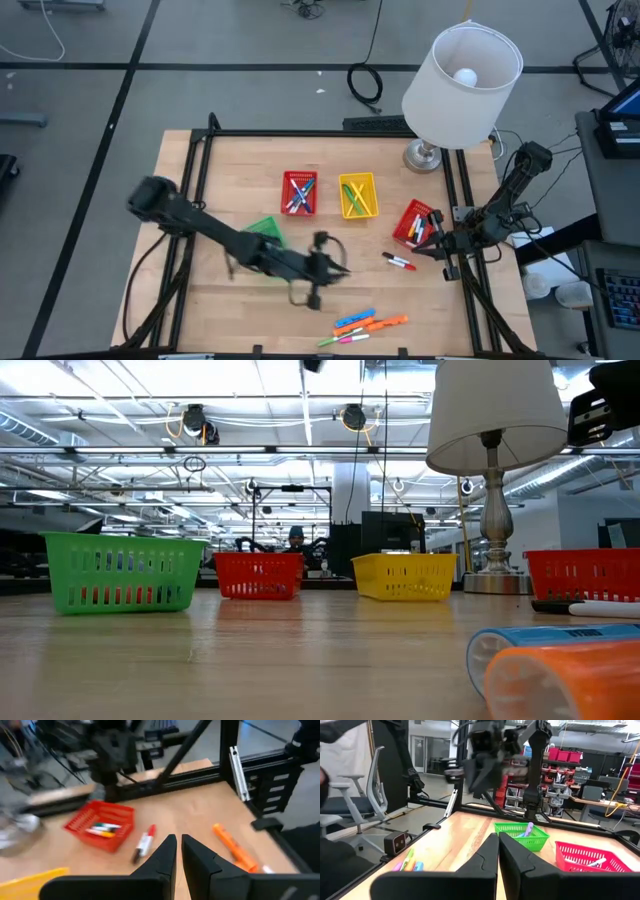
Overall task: Pick & Place Markers
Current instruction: Put the light blue highlighter into the green bin
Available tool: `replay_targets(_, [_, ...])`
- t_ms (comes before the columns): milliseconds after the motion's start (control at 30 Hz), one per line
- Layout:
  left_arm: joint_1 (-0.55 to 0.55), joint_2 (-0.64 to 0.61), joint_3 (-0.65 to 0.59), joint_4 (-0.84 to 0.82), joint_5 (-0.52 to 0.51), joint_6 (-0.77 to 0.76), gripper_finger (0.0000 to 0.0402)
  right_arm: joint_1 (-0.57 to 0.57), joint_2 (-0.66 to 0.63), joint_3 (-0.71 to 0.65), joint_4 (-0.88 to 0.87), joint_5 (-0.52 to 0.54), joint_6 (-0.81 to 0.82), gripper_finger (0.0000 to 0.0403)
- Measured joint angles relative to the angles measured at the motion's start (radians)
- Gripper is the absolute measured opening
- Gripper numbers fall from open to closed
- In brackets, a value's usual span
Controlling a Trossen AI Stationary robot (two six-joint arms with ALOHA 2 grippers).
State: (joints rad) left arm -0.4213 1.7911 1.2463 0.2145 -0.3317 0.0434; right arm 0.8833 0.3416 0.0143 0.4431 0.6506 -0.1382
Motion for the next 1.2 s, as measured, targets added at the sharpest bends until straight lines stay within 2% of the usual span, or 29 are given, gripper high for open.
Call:
replay_targets(67, [-0.005,0.085,0.089,-0.036,-0.002,-0.105,0.0037,0.0,0.0,0.0,0.0,-0.004,-0.003,0.0])
replay_targets(200, [-0.023,0.259,0.33,-0.285,-0.012,-0.353,0.0037,0.0,0.0,0.001,0.0,-0.075,0.045,0.0])
replay_targets(433, [-0.096,0.574,0.85,-0.645,-0.001,-0.484,0.0037,0.0,0.0,0.001,0.027,-0.229,0.103,0.0])
replay_targets(567, [-0.117,0.716,1.113,-0.889,-0.08,-0.492,0.0037,0.001,0.0,0.0,0.062,-0.263,0.094,0.0])
replay_targets(633, [-0.114,0.717,1.07,-0.871,-0.07,-0.537,0.0037,0.002,-0.001,0.0,0.07,-0.264,0.094,0.0])
replay_targets(833, [-0.108,0.711,0.959,-0.899,0.068,-0.623,0.0047,0.002,0.0,0.0,0.07,-0.263,0.093,0.0])
replay_targets(1200, [-0.109,0.711,0.95,-0.919,0.069,-0.565,0.0177,0.002,0.0,0.0,0.101,-0.262,0.037,0.0])
